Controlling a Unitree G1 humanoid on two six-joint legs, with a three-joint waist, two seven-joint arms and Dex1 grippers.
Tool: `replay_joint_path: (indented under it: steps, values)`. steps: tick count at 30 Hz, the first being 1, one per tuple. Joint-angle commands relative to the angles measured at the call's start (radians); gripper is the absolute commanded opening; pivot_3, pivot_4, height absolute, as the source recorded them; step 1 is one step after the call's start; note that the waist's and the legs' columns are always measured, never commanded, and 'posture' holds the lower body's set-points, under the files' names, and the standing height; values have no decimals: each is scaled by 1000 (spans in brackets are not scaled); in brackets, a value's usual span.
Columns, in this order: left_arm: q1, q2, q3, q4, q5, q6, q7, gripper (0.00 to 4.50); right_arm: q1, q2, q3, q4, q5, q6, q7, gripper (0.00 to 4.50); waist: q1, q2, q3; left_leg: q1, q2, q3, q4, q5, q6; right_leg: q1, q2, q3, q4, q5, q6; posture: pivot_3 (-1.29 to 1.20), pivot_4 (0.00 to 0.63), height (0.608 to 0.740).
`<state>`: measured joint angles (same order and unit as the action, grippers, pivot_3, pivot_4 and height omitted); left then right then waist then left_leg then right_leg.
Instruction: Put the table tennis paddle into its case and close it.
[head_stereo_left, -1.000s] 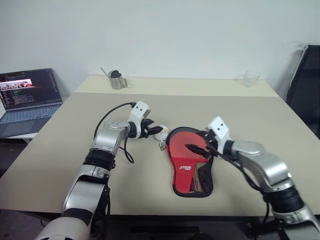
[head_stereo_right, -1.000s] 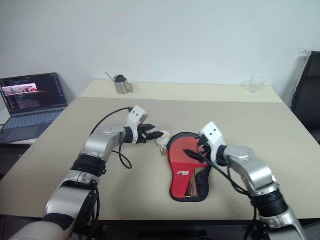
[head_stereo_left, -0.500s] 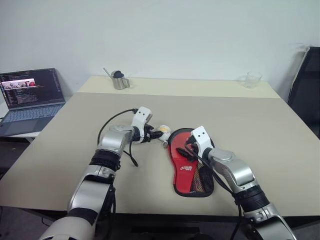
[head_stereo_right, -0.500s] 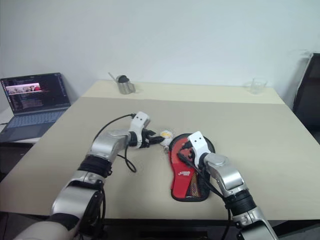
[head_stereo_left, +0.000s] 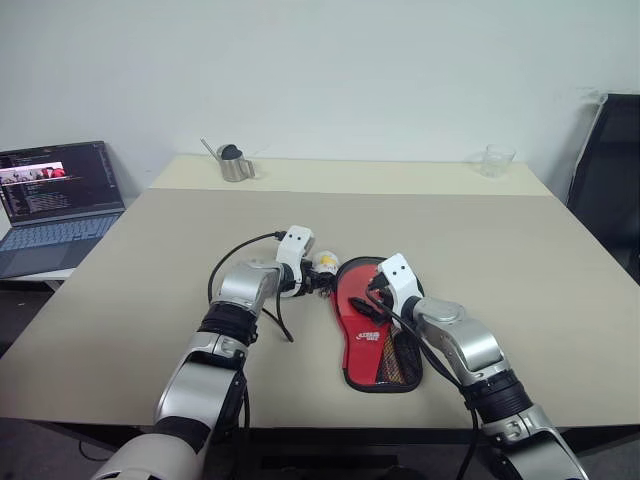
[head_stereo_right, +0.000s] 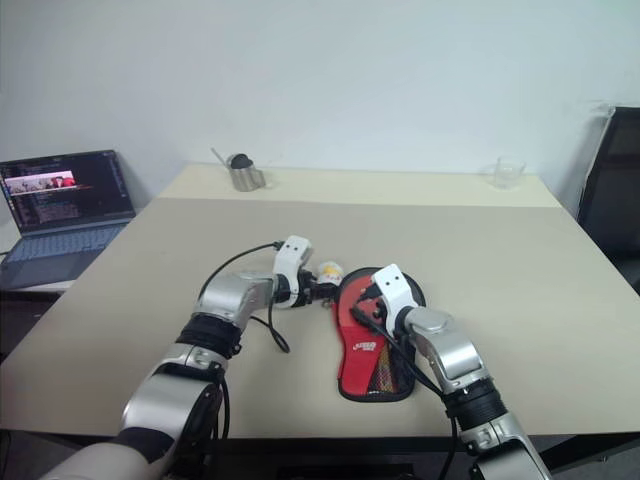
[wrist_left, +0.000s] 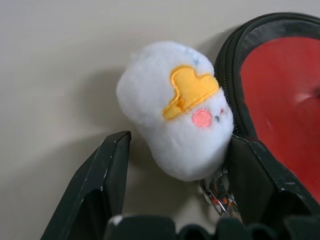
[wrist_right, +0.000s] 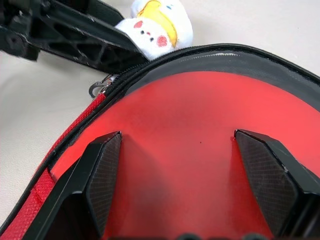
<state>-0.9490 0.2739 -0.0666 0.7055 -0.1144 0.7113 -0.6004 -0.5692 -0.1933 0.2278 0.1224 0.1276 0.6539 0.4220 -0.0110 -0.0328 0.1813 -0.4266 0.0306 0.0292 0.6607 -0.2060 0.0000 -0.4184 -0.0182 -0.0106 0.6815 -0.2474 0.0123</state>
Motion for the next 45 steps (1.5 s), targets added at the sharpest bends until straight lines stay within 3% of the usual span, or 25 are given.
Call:
replay_joint_path:
  steps: [1, 3, 9, 11, 26, 45]
  values:
    - [-35, -22, 23, 36, -1, -18, 34, 2925, 21, 3, 18, 29, -20, 22, 5, 3934, 0, 0, 0, 1, 0, 0, 0, 0, 0, 1, 0, 0, 0, 0, 0, 0, 150, 740]
    - [-44, -30, 31, 60, 4, -30, 55, 2552, 21, 5, 17, 28, -22, 24, 6, 3946, 0, 0, 0, 2, 0, 0, 0, 0, 0, 3, 0, 0, 0, 0, 0, 0, 150, 740]
    - [-69, -49, 42, 113, 15, -69, 97, 482, 25, 3, 19, 22, -30, 26, 12, 3946, 0, 0, 0, 7, 0, 0, -1, 0, 0, 7, -1, 0, -1, 0, 0, 0, 150, 740]
    - [-77, -52, 46, 127, 17, -82, 111, 11, 27, 4, 20, 20, -32, 27, 15, 3946, 0, 0, 0, 8, 0, 0, -1, 0, 0, 8, -1, 0, -1, 0, 0, 0, 150, 740]
    - [-211, -80, 35, 353, 71, -275, 179, 11, 43, 2, 49, -1, -42, 41, 66, 3946, -1, 0, 0, 8, 0, 1, -4, 0, 0, 8, -1, -1, -3, 0, 0, 0, 150, 740]
    - [-401, -201, -10, 601, 230, -539, 278, 11, 74, -1, 92, -34, -49, 57, 102, 3946, -7, 0, 0, 8, -1, 3, -17, 0, 0, 8, -1, -2, -17, 0, 2, 0, 150, 740]
